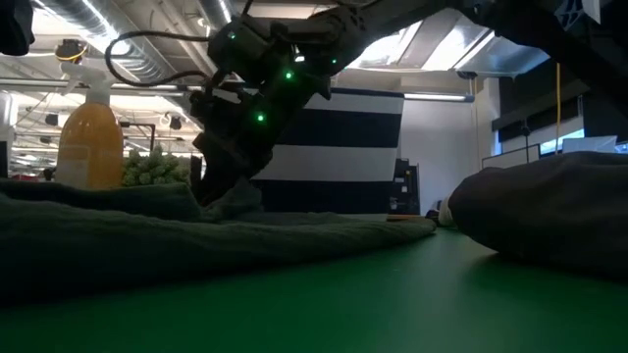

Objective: Fold laundry
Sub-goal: Fold the green polo shirt

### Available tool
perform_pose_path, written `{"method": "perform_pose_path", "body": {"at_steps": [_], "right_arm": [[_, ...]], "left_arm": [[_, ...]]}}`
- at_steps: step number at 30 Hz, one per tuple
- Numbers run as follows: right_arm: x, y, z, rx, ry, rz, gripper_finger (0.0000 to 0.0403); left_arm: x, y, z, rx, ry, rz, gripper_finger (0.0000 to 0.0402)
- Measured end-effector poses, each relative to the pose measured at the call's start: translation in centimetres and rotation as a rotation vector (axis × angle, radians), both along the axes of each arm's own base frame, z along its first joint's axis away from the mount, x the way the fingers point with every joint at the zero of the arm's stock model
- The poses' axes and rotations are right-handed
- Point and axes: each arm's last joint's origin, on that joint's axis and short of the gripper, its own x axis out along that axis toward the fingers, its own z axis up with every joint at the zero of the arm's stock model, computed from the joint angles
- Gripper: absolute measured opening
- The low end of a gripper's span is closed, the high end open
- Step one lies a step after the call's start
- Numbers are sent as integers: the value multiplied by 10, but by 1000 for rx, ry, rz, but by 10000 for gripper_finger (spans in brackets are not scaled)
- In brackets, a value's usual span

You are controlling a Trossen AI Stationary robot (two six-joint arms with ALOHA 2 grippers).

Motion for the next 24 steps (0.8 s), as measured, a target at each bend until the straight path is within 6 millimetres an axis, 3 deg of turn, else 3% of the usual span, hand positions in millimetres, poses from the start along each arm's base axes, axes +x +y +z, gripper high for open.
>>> {"method": "perform_pose_path", "body": {"at_steps": [16,24], "right_arm": [[-20,-32,-13,-100,216,-207,177],[-40,-34,3,-127,348,-270,177]], "left_arm": [[-10,-10,0,-89,48,2,242],[-23,-19,-1,-139,89,22,242]]}}
